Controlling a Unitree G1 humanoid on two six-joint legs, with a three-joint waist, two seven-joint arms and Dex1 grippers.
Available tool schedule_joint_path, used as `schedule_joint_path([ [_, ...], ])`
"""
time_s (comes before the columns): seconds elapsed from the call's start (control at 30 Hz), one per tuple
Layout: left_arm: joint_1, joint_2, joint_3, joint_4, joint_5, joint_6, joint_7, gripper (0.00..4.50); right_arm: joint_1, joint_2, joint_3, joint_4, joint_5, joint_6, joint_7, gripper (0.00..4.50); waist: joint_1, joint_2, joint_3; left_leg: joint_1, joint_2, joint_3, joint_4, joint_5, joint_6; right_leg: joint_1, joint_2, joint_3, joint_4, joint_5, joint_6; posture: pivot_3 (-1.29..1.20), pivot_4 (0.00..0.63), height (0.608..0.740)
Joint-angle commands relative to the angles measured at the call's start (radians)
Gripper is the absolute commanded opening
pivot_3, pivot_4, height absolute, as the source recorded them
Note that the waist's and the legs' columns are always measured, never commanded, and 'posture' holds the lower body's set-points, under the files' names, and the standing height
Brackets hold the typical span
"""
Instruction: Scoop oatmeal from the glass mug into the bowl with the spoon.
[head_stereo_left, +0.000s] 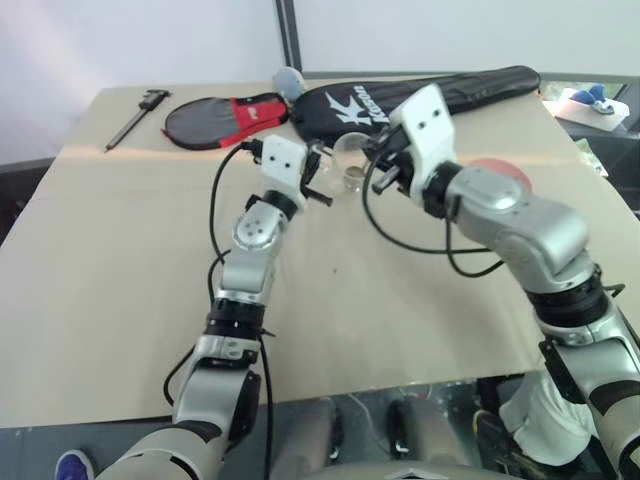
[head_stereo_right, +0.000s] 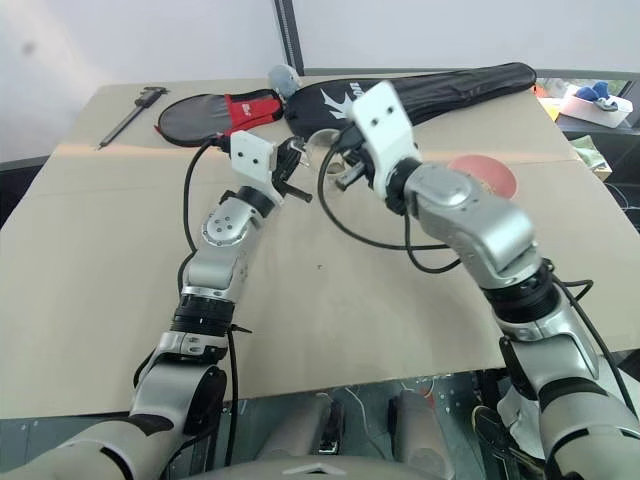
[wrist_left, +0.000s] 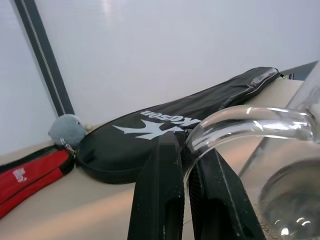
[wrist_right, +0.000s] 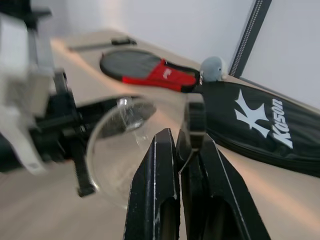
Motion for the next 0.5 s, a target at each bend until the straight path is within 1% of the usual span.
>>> schedule_joint_path([
  [0.03, -0.033, 0.004, 0.009, -0.058, 0.01, -0.071, 0.014, 0.02, 0.015, 0.022, 0.026, 0.026, -0.138, -0.07, 0.028, 0.0, 0.0, 0.0, 0.0, 0.0, 0.0, 0.0, 0.0, 0.0, 0.0, 0.0, 0.0, 0.0, 0.0, 0.0, 0.0, 0.0, 0.15, 0.74],
  [0.1, -0.031, 0.002, 0.007, -0.058, 0.016, -0.073, 0.016, 0.02, 0.025, 0.047, 0.024, 0.029, -0.162, -0.075, 0.047, 0.0, 0.0, 0.0, 0.0, 0.0, 0.0, 0.0, 0.0, 0.0, 0.0, 0.0, 0.0, 0.0, 0.0, 0.0, 0.0, 0.0, 0.15, 0.74],
  [0.17, -0.031, -0.001, 0.004, -0.056, 0.024, -0.077, 0.02, 0.02, 0.04, 0.087, -0.005, 0.025, -0.144, -0.051, 0.072, 0.0, 0.0, 0.0, 0.0, 0.0, 0.0, 0.0, 0.0, 0.0, 0.0, 0.0, 0.0, 0.0, 0.0, 0.0, 0.0, 0.0, 0.15, 0.74],
  [0.3, -0.039, -0.004, 0.001, -0.04, 0.039, -0.085, 0.032, 0.02, 0.058, 0.18, -0.115, 0.002, -0.038, 0.073, 0.095, 0.0, 0.0, 0.0, 0.0, 0.0, 0.0, -0.001, 0.0, 0.0, 0.0, 0.0, 0.0, -0.001, 0.0, 0.0, 0.0, 0.0, 0.15, 0.74],
  [0.4, -0.05, -0.009, -0.003, -0.012, 0.055, -0.104, 0.043, 0.02, 0.056, 0.251, -0.211, -0.001, 0.035, 0.158, 0.081, 0.0, 0.001, 0.0, 0.0, 0.0, 0.0, -0.001, 0.0, 0.0, 0.0, 0.0, 0.0, -0.001, 0.0, 0.0, 0.0, 0.0, 0.15, 0.74],
  [0.5, -0.064, -0.02, -0.009, 0.009, 0.066, -0.12, 0.052, 0.02, 0.045, 0.298, -0.284, -0.003, 0.071, 0.223, 0.066, 0.0, 0.002, 0.0, 0.0, 0.0, 0.0, -0.001, 0.0, 0.0, 0.0, 0.0, 0.0, -0.001, 0.0, 0.0, 0.0, 0.0, 0.15, 0.74],
])
